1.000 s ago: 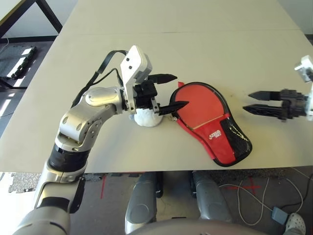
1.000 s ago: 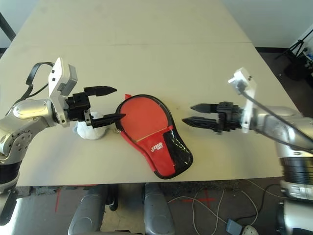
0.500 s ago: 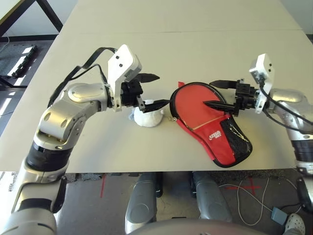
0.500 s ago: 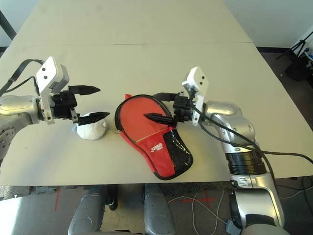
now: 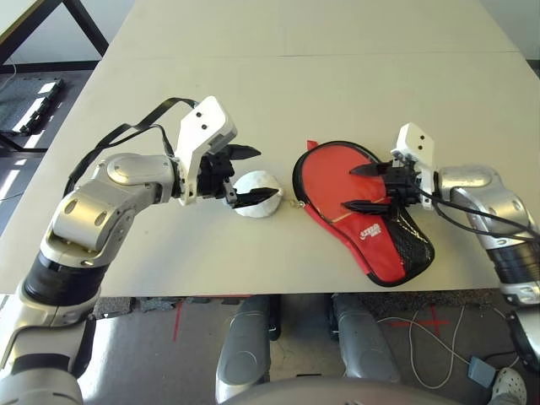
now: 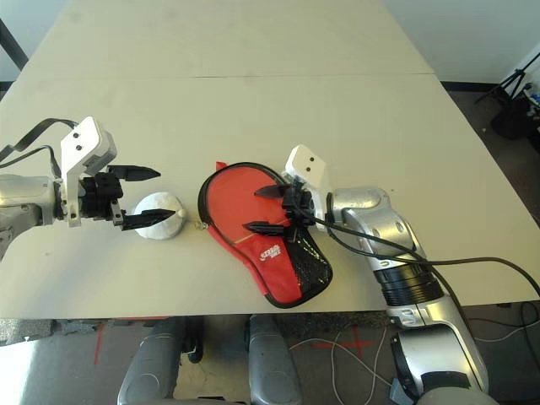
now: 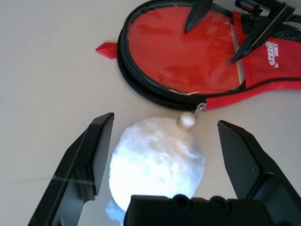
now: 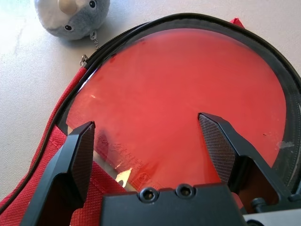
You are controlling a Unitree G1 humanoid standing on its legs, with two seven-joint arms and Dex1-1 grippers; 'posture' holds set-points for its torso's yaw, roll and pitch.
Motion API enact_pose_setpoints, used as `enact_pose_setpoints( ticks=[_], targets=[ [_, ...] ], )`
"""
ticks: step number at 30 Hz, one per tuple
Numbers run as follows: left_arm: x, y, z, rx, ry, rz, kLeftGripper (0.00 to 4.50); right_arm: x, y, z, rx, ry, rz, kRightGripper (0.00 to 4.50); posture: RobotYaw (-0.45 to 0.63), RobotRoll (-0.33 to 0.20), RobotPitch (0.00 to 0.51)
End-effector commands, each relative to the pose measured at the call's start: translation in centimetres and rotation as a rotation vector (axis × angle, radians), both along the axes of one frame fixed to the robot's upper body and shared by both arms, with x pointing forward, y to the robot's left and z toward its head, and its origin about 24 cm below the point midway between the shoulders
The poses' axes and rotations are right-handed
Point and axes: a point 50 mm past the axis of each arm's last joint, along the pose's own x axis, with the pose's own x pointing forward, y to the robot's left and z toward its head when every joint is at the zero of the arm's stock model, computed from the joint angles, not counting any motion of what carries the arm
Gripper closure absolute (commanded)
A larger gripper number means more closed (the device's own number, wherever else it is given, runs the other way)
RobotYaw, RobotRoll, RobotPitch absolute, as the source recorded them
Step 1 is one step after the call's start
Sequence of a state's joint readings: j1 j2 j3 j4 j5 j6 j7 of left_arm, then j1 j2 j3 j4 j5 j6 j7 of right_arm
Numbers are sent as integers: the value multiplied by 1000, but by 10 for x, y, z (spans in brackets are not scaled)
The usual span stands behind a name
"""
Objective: Store the ping-pong paddle in its case and zip it.
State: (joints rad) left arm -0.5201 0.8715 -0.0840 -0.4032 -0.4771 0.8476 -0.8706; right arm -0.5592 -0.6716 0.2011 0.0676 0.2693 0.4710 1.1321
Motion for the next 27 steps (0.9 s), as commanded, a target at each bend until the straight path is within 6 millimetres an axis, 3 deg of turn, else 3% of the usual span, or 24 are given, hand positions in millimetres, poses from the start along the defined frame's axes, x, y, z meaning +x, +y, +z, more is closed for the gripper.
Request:
enact_pose_setpoints(
  ticks=[1, 13, 27],
  targets=[
    [0, 4, -13, 47, 61, 29, 0, -3, 3, -10, -21, 44, 10, 7, 74, 0, 247],
    [9, 8, -28, 63, 150, 95, 0, -3, 5, -9, -17, 33, 6, 7, 69, 0, 249],
    [8, 5, -37, 73, 264, 106, 4199, -3, 5, -8, -18, 23, -7, 0, 61, 0, 250]
  ],
)
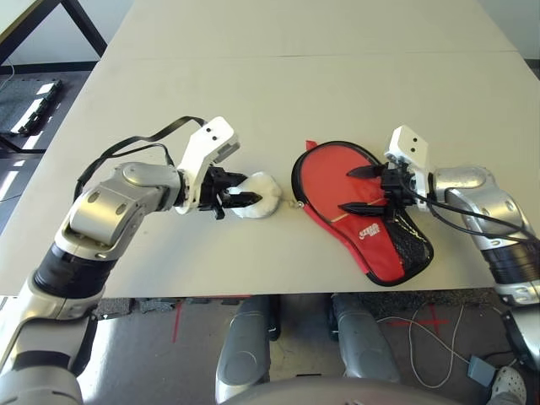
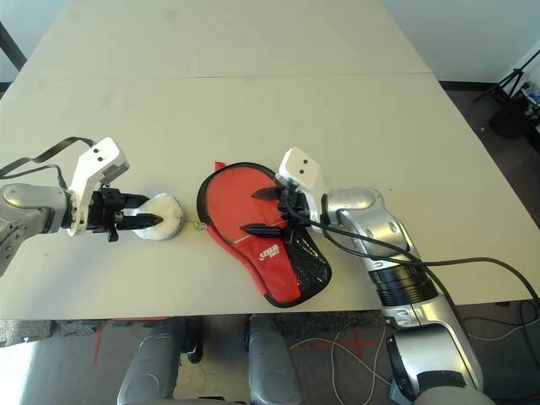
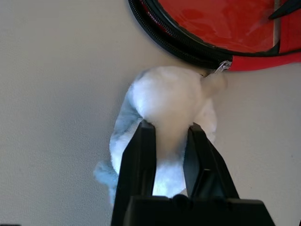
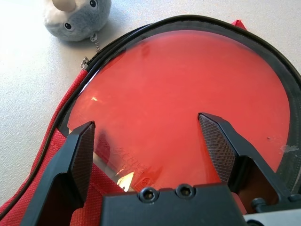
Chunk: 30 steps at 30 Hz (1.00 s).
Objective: Store the ping-pong paddle in its case and zip it.
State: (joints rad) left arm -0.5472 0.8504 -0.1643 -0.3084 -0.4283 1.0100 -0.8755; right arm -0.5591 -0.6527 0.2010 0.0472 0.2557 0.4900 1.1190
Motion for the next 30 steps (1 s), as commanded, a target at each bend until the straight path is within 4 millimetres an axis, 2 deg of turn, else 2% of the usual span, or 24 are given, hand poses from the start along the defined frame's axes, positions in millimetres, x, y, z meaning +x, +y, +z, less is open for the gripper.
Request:
enact_pose_setpoints(
  ticks=[1, 5, 11, 16, 30],
  targets=[
    [-2, -3, -8, 12, 46, -10, 4422, -3, 0, -8, -20, 29, -5, 0, 61, 0, 250],
    [4, -4, -4, 16, -2, 7, 4484, -4, 0, -10, -23, 33, -3, 0, 61, 0, 253],
    [25, -3, 13, 28, -163, 96, 4484, -10, 0, -17, -46, 68, 5, 0, 61, 0, 257],
    [35, -5, 19, 31, -227, 123, 4484, -12, 0, -22, -65, 74, -1, 0, 57, 0, 257],
    [46, -10, 23, 23, -276, 132, 4484, -10, -8, -34, -201, 23, -26, 0, 54, 0, 258]
  ],
)
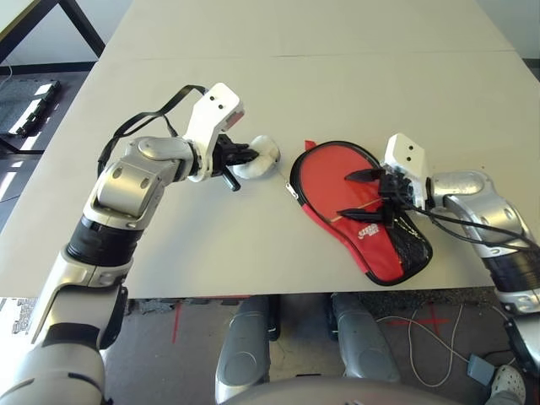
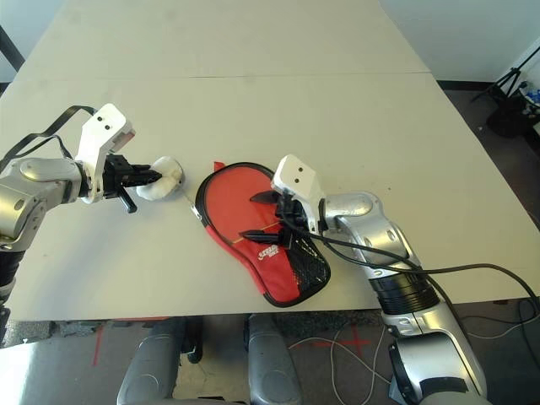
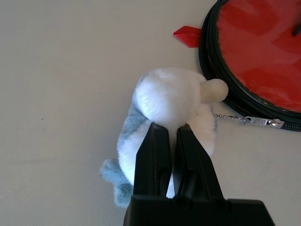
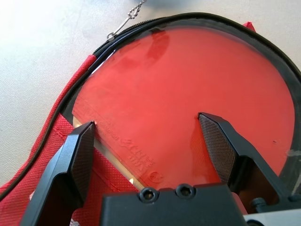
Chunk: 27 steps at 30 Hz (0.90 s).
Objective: Store the ping-pong paddle in its case and zip it.
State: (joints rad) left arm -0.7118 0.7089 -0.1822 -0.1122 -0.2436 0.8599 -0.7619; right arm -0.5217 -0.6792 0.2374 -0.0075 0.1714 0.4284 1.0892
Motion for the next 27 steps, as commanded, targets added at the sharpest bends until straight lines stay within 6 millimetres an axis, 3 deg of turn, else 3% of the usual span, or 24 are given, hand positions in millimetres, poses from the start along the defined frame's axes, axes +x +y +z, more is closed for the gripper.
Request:
enact_pose_setpoints(
  ticks=[1, 9, 20, 27],
  targets=[
    [7, -1, 1, 19, -37, 22, 4484, -5, -9, -30, -95, 104, -49, 0, 54, 0, 258],
    [33, -8, 9, 52, -132, 58, 4484, -6, -8, -32, -104, 115, -50, 0, 59, 0, 264],
    [80, -40, 17, 71, -267, 52, 4484, -8, -7, -32, -103, 123, -51, 0, 40, 0, 272],
    [94, -64, 22, 47, -336, 33, 4484, -11, -6, -33, -101, 128, -56, 0, 28, 0, 271]
  ],
)
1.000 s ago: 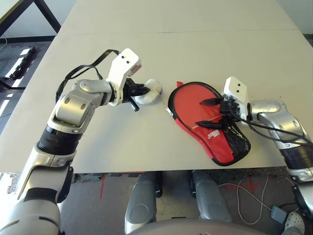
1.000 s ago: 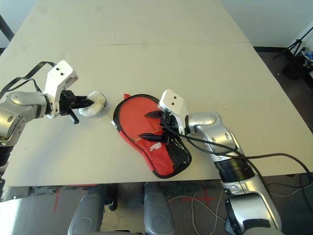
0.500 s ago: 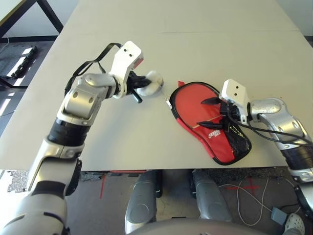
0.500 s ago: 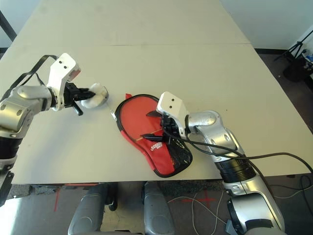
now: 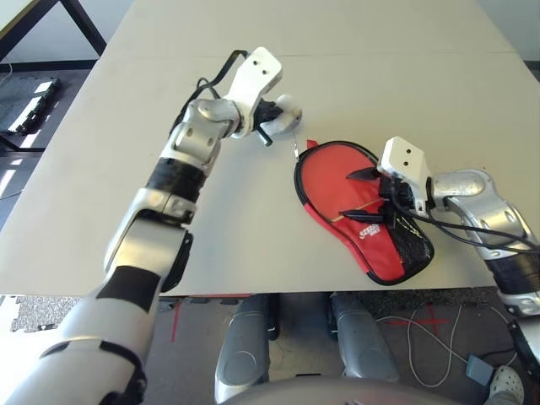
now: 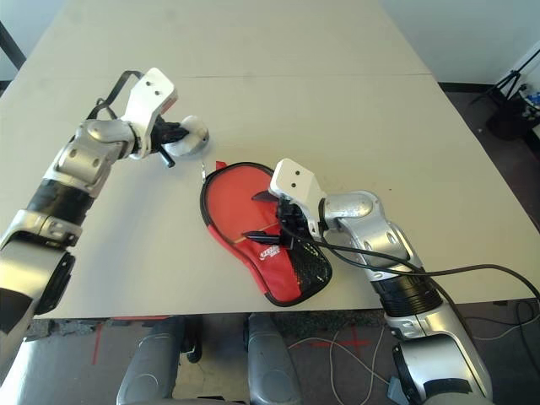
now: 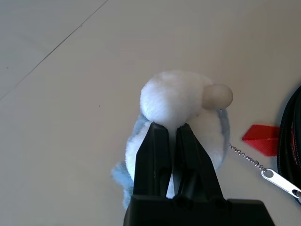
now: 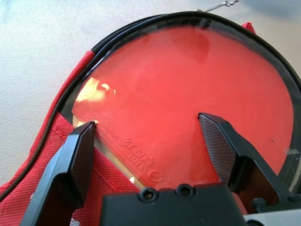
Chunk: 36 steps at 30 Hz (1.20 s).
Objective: Store the ping-pong paddle in its case and zip it.
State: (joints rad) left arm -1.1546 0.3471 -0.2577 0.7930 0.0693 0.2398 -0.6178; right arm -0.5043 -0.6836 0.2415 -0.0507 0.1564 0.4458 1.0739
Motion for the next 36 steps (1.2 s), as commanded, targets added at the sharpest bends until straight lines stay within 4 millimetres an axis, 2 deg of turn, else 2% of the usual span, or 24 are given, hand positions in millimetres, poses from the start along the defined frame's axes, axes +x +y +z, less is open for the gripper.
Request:
enact_pose_setpoints(
  ticks=[1, 5, 9, 13, 18, 19, 25, 31, 36],
  targets=[
    [6, -9, 11, -11, -79, 10, 4484, -7, -8, -33, -82, 140, -57, 0, 28, 0, 271],
    [6, -31, 16, -19, -114, -75, 4484, -7, -8, -33, -81, 142, -61, 0, 25, 0, 274],
    [-4, -57, 19, -23, -118, -253, 4484, -7, -8, -34, -80, 142, -63, 0, 25, 0, 275],
    [-23, -85, 19, -64, -58, -461, 4484, -6, -8, -34, -80, 141, -73, 0, 28, 0, 275],
    [-39, -97, 16, -69, -9, -589, 4484, -4, -7, -35, -78, 136, -81, 0, 30, 0, 275],
    [-42, -99, 15, -70, 0, -609, 3822, -4, -7, -35, -78, 135, -83, 0, 30, 0, 275],
    [-49, -100, 14, -90, 14, -612, 1921, -3, -6, -35, -73, 132, -86, 0, 28, 0, 277],
    [-50, -89, 23, -96, -8, -573, 81, -3, -5, -36, -71, 135, -88, 0, 28, 0, 277],
    [-53, -72, 40, -94, -30, -544, 33, -3, -4, -36, -71, 137, -87, 0, 34, 0, 281]
  ],
)
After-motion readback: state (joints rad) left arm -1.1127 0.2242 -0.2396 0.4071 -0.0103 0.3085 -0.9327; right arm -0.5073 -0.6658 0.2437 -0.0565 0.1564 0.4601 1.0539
